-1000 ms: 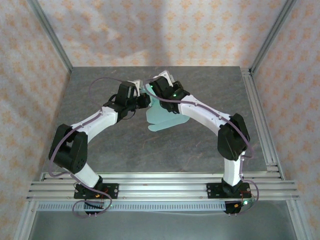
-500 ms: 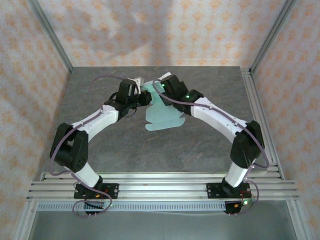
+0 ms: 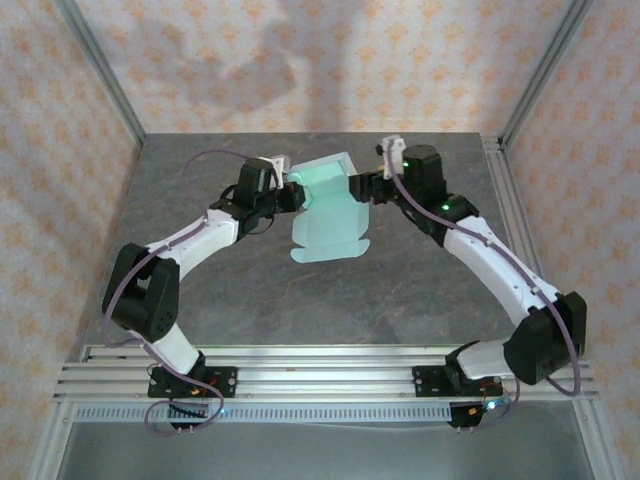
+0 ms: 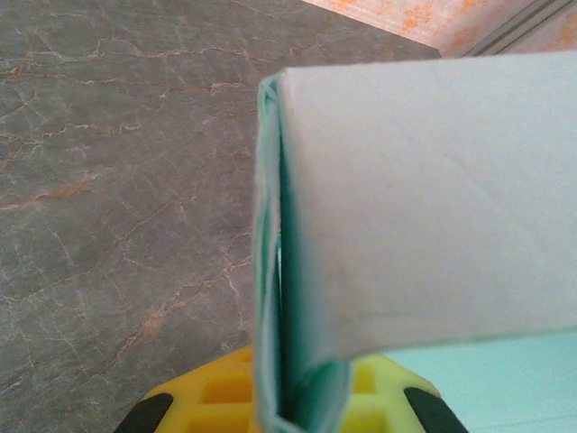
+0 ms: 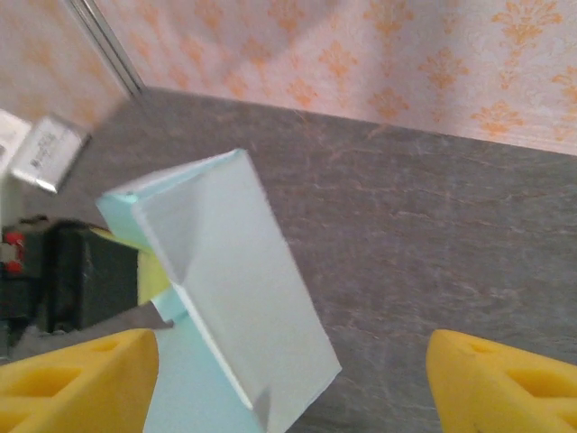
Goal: Fold the paper box
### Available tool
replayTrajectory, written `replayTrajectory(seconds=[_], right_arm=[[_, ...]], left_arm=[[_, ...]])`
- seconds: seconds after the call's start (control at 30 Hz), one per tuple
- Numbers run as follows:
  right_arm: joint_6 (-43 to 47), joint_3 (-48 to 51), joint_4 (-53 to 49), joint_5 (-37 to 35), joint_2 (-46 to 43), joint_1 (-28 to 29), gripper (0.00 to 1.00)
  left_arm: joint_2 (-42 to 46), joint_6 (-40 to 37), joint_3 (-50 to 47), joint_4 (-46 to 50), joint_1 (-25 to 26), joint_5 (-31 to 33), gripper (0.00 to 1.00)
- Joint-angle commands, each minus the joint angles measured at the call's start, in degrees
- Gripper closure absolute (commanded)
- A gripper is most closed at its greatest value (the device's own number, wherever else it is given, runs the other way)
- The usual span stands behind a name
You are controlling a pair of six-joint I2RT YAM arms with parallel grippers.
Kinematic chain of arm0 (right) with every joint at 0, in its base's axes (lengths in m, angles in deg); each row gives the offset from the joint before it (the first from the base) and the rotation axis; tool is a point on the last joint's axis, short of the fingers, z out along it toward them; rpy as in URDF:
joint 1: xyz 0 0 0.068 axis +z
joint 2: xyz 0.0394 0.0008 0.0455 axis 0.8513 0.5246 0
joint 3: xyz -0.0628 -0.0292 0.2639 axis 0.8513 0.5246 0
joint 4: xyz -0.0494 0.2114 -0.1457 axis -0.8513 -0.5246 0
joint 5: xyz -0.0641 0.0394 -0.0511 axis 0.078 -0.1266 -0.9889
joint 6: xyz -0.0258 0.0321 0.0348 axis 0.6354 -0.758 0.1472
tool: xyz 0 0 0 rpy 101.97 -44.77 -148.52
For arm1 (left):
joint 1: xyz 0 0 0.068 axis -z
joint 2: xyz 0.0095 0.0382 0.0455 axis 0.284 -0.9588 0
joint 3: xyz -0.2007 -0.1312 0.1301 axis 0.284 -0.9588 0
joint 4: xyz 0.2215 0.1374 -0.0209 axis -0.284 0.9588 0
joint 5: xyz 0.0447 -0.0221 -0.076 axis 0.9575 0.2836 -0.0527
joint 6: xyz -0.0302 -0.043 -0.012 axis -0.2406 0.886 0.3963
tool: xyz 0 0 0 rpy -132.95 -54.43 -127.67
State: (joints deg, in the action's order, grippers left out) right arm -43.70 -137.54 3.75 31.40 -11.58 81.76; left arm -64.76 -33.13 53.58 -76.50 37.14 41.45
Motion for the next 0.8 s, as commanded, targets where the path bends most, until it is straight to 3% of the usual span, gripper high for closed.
replayTrajectory(seconds=[0.0,0.23,0.3,0.43,0.77], right_arm=[[-11.38,3.53,12.04,10.35,-2.68,-3.36,0.25],[-20.68,5.05,11.83,8.19,0.08,-11.37,0.31],[-18.32,2.92,8.77,13.22,3.40,-11.62,0.31],[-16.54,-0.25,8.66,30.46,10.72,-11.26,0.42],[-13.78,1.19,15.39,40.45,14.60,-5.57,0.42]], left_arm=[[0.35,-2.98,0.79,-3.01,0.19,-1.99,1.00],[3.86,-7.92,-3.15,-9.39,0.37,-11.12,1.00],[4.45,-8.59,-3.32,-10.49,0.52,-14.25,1.00],[4.63,-10.30,-2.13,-10.37,1.38,-18.01,1.00],[2.31,-8.51,0.54,-7.92,2.54,-15.16,1.00]])
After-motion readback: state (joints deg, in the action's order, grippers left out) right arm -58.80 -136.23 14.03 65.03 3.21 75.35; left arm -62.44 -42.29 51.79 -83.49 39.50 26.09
